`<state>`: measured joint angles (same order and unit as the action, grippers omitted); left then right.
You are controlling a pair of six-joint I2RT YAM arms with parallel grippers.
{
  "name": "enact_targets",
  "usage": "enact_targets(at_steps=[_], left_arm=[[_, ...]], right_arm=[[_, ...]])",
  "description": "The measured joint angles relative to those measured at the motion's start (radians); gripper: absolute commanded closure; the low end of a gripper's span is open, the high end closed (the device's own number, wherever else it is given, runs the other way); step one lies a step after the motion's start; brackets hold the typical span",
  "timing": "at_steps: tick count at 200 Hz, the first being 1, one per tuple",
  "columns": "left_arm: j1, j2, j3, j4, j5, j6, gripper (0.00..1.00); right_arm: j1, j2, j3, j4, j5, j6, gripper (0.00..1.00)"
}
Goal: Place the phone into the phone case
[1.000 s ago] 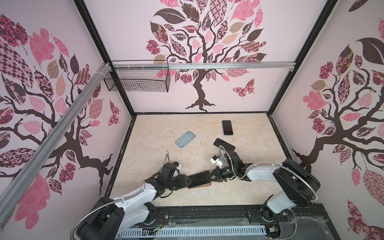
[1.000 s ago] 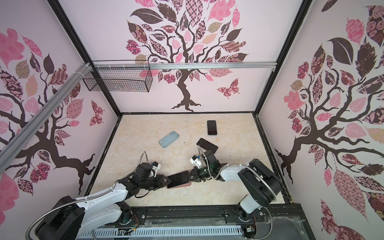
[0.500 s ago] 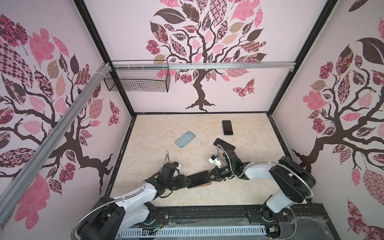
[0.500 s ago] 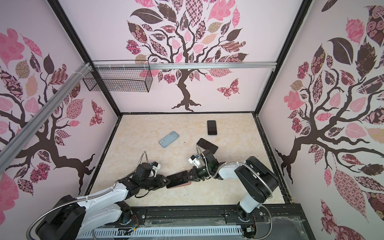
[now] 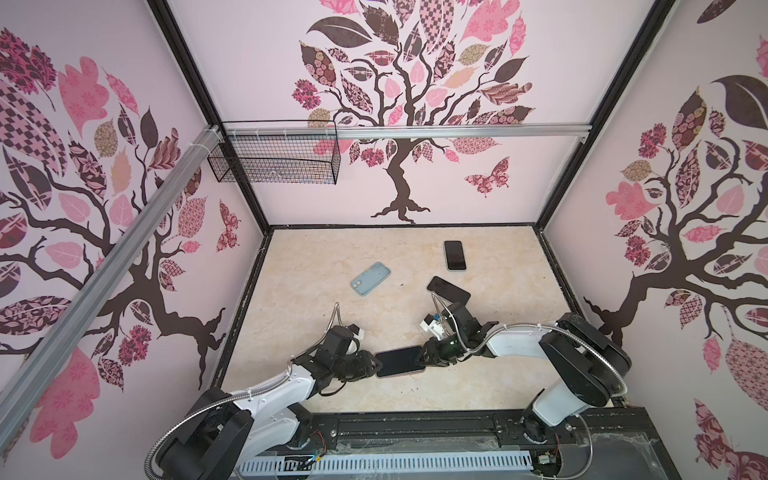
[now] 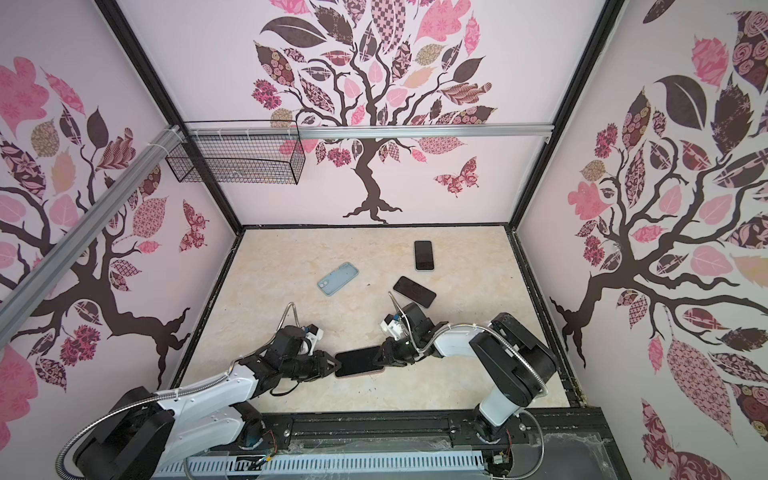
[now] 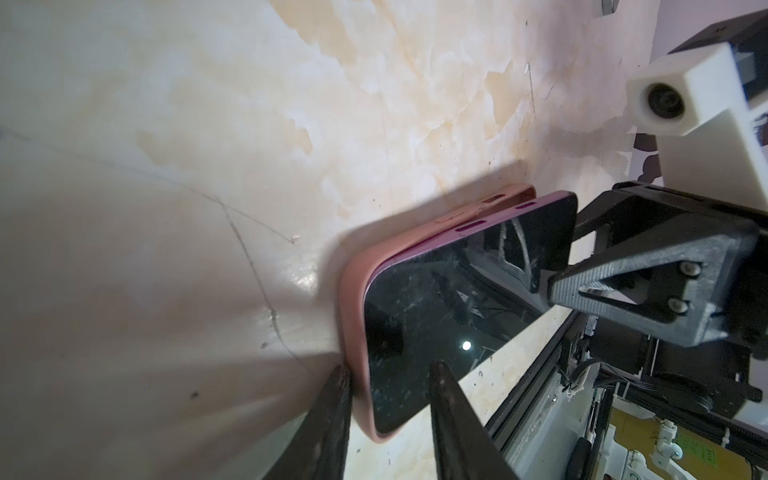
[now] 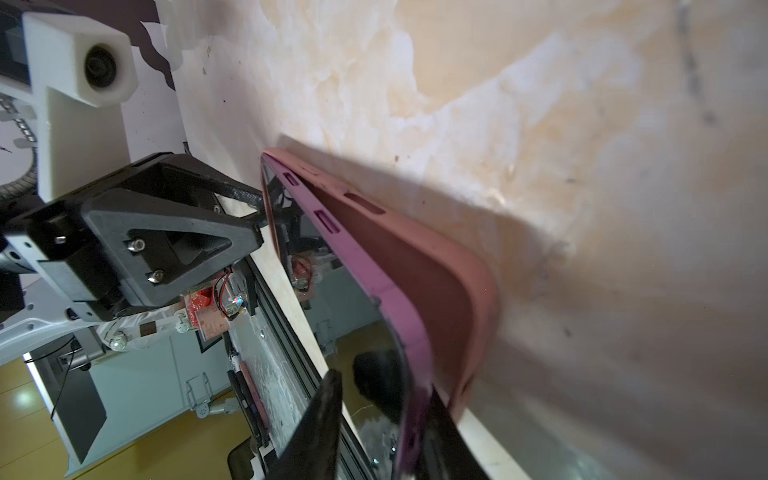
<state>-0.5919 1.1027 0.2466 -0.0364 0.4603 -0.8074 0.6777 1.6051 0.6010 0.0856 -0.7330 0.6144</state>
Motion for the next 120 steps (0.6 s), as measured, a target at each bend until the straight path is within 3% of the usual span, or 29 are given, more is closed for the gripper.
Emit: enact_targets(at_steps=[29,120], left_arm=[[0.000,0.000,0.000,-0.002,0.014,0.001,0.65],[-0.001,0.002,0.000,-0.010,0.031,0.008,0.67]], right_arm=[[0.000,-0.018,0.026,-0.053,0.027,-0.029,0.58],[0.001,-0.132,0.091,-0.268,0.196,-0.150,0.58]])
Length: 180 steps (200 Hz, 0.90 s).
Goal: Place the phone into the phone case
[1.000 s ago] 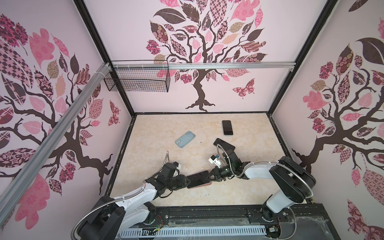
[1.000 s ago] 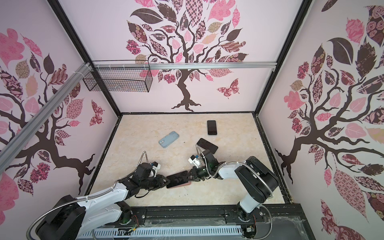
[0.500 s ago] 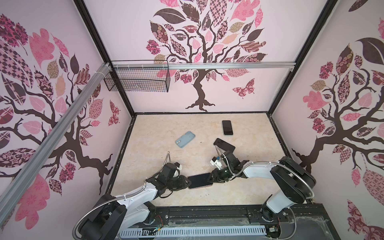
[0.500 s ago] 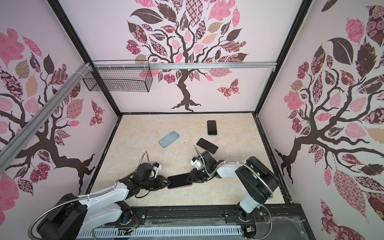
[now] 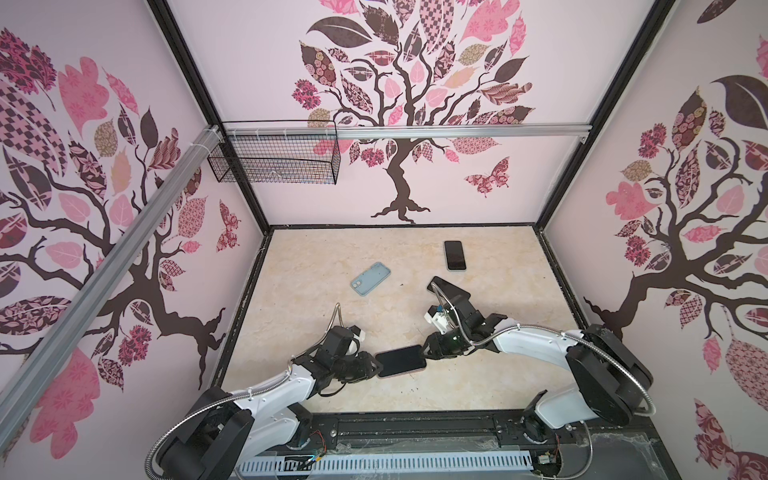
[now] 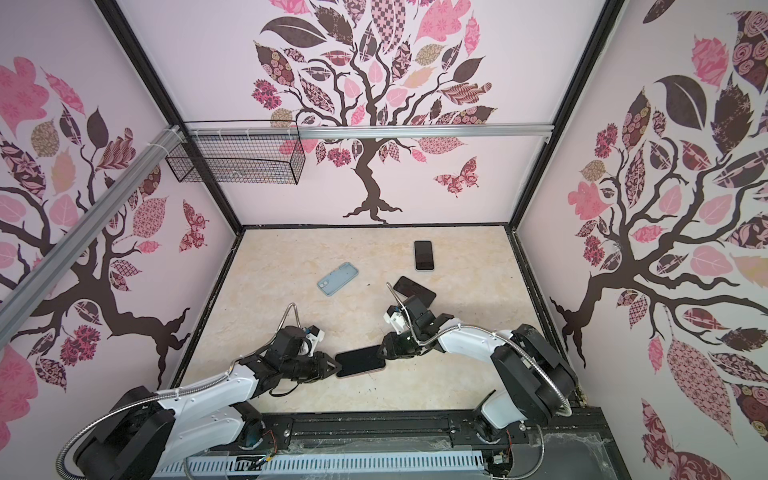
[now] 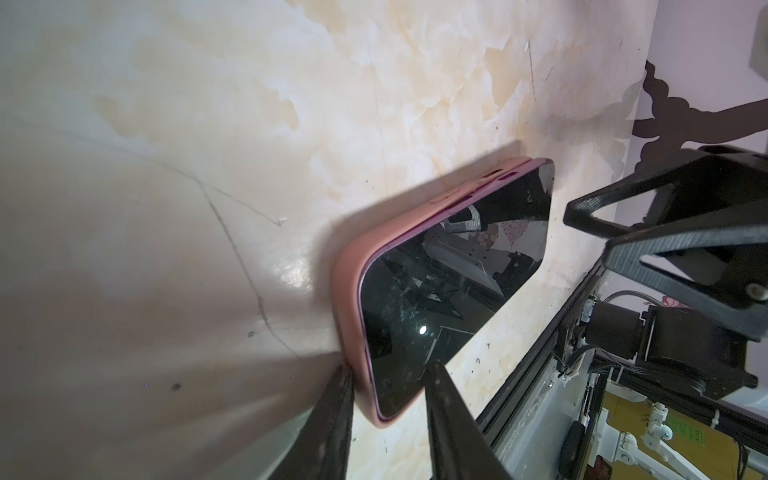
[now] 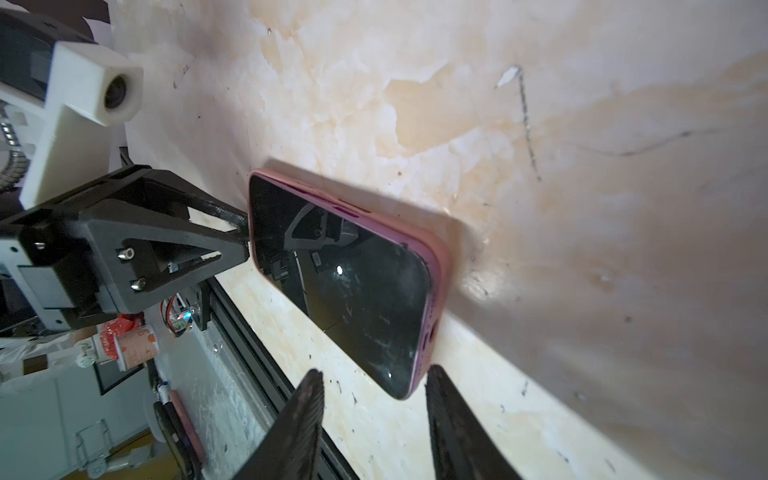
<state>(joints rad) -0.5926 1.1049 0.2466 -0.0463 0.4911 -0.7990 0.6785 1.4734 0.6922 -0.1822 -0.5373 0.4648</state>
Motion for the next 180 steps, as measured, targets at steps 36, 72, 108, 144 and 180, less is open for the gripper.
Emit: enact_targets(at_steps=[36,72,108,144,180], left_arm=[[0.000,0.005,0.001,-0.001,0.005,0.007,0.67],[0.000,0.023,0.004,0.006,0.015,0.014,0.69],[0.000,0.050,0.014,0.011,0.027,0.018,0.72],[0.000,0.066,0.023,0.012,0.035,0.022,0.73],[0.000,0.078,0.028,0.013,0.038,0.024,0.74]], right_arm=[[0.000,-0.002,0.003,-0.035,0.027,-0.029,0.69],[0.001,-0.002,-0.021,-0.024,0.029,-0.031,0.76],[0.017,-0.001,-0.059,-0.015,0.029,-0.026,0.77],[0.034,0.006,-0.061,0.000,0.029,-0.021,0.80],[0.034,0.019,-0.065,0.014,0.033,-0.016,0.84]])
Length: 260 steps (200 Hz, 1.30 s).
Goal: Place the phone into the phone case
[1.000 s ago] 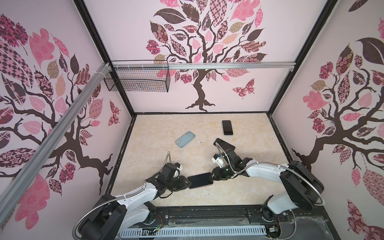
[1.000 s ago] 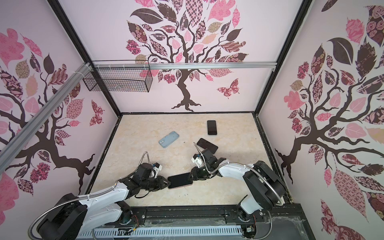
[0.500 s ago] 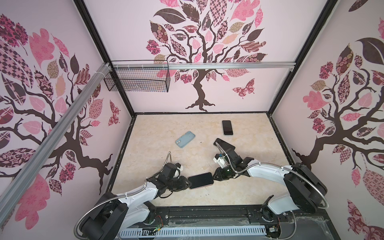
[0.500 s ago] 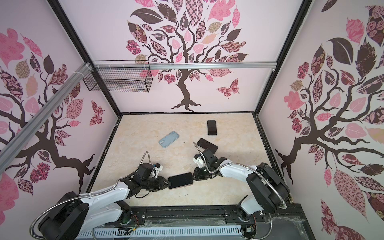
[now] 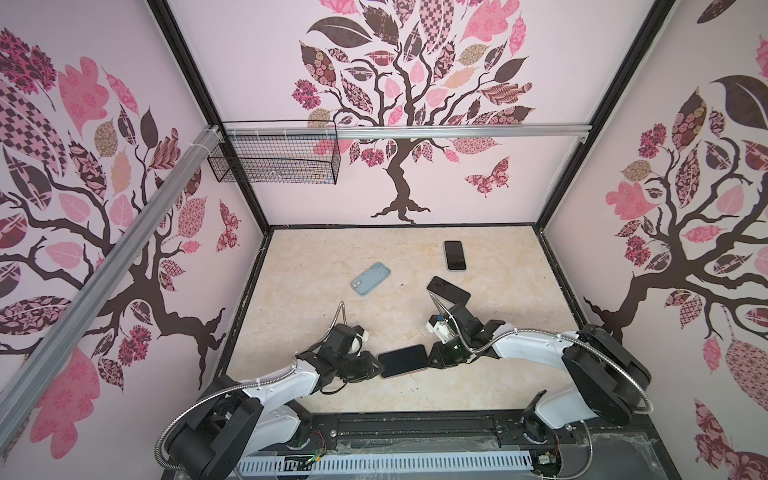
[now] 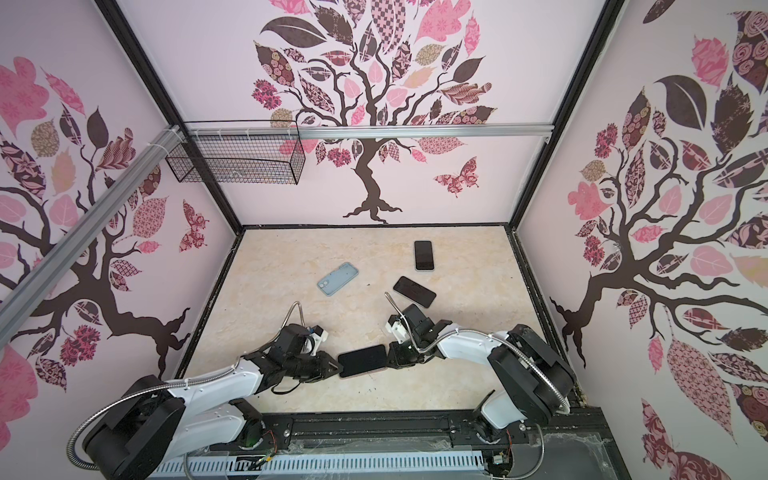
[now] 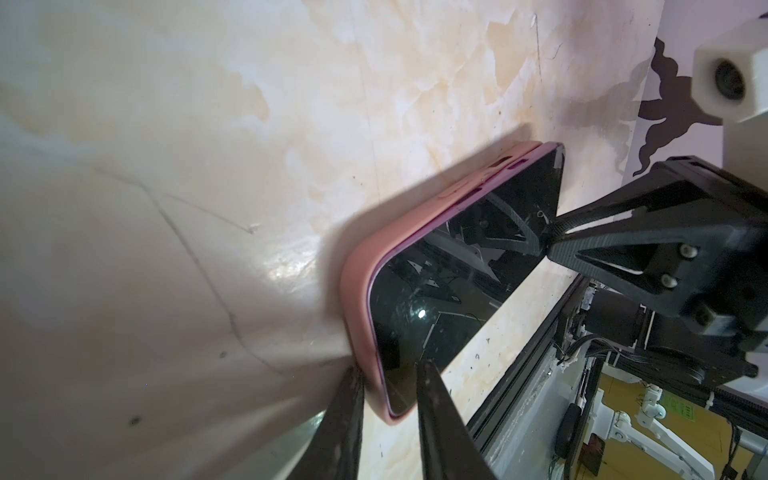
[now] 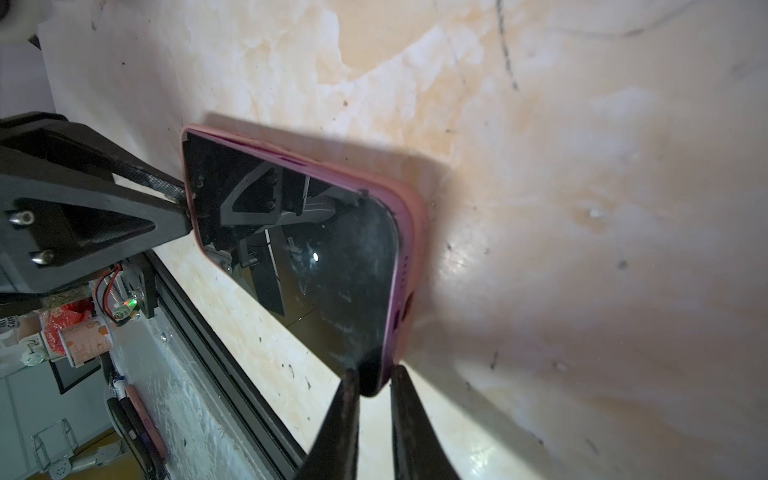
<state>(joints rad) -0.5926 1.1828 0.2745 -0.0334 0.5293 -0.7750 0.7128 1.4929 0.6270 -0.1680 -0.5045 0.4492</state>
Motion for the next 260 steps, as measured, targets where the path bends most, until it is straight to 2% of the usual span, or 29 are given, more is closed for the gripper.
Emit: enact_targets(at_steps=[169,260], left_arm=[[0.029,0.070,0.006,0.040,0.036,-0.010,0.82],[0.031,0.077,0.006,0.045,0.042,-0.010,0.83]], right_arm=[[-0.011,0.045,0.011,0.011,-0.033,0.026,0.90],[-0.007,0.086,0.066,-0.061,-0.030,0.031,0.91]])
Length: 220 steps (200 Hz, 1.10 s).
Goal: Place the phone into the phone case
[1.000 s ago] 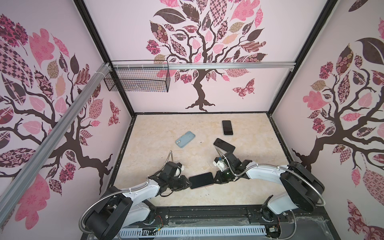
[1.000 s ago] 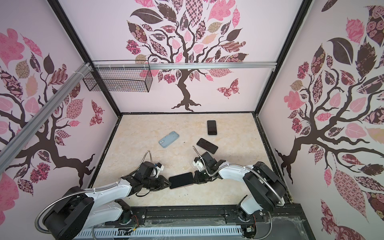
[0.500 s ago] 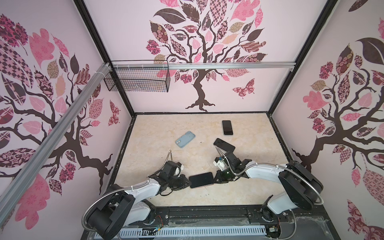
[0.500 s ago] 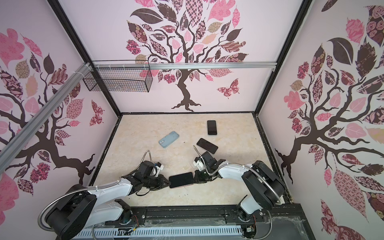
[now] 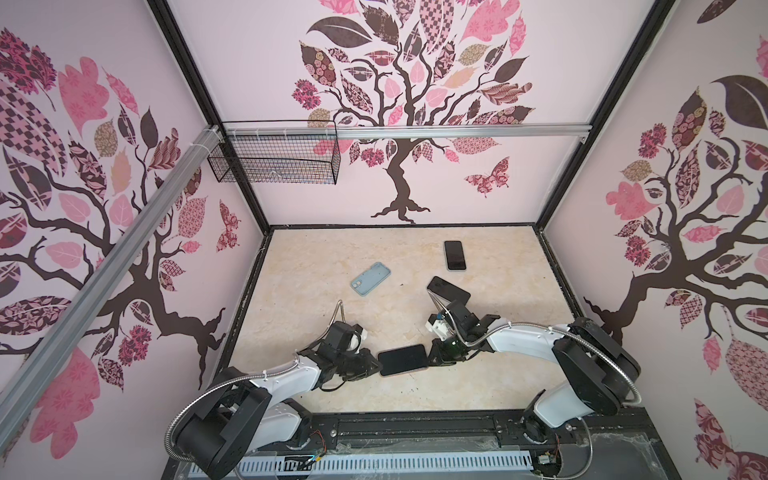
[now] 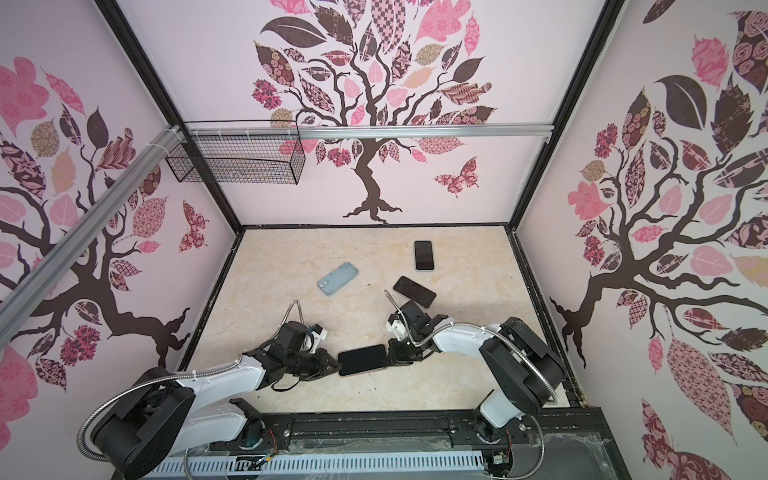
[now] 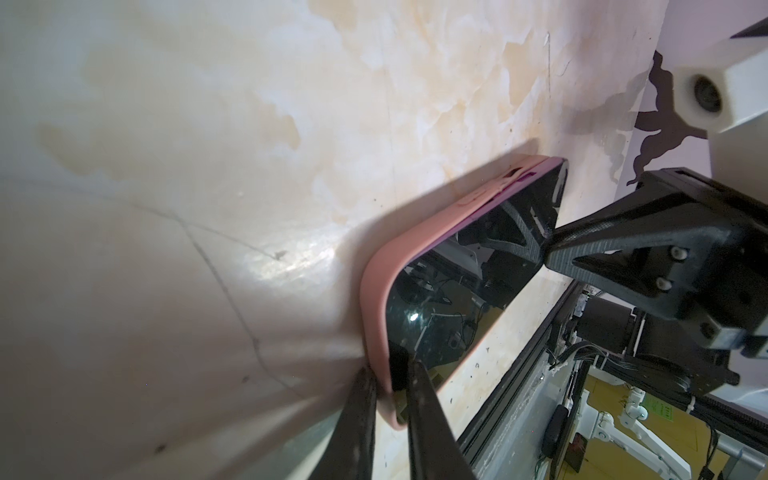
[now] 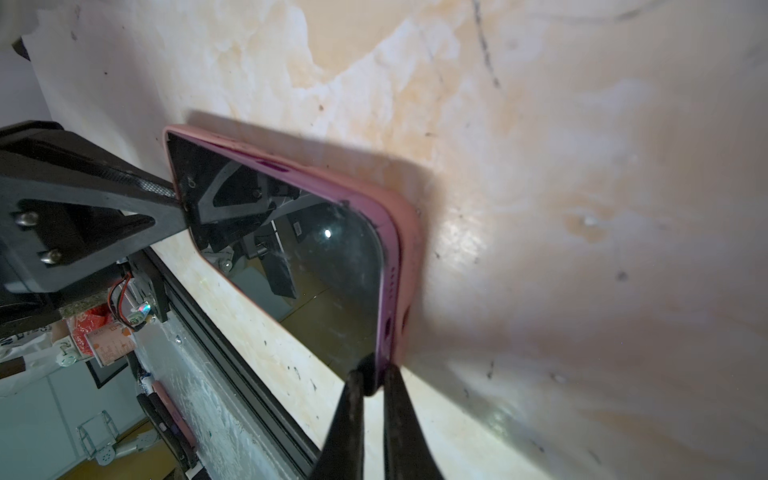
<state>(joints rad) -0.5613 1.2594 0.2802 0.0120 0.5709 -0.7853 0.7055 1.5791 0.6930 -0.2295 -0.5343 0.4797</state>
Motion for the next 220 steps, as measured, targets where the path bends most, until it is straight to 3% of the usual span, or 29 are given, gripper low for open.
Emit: enact_targets(at_steps=[83,153,220], left_arm=[[0.000,0.002,0.000,0.004,-0.001,0.000,0.85],[-0.011,-0.022,0.000,-0.013,-0.040,0.009,0.86],[-0.047,-0.087,0.000,-0.054,-0.117,0.030,0.83]], right_arm=[[0.057,0.032,0.075,-0.121,0.117,-0.001,0.91],[0.177,0.033,0.141,-0.213,0.348,-0.017,0.87],[0.182,-0.009,0.113,-0.156,0.374,-0.037,0.76]])
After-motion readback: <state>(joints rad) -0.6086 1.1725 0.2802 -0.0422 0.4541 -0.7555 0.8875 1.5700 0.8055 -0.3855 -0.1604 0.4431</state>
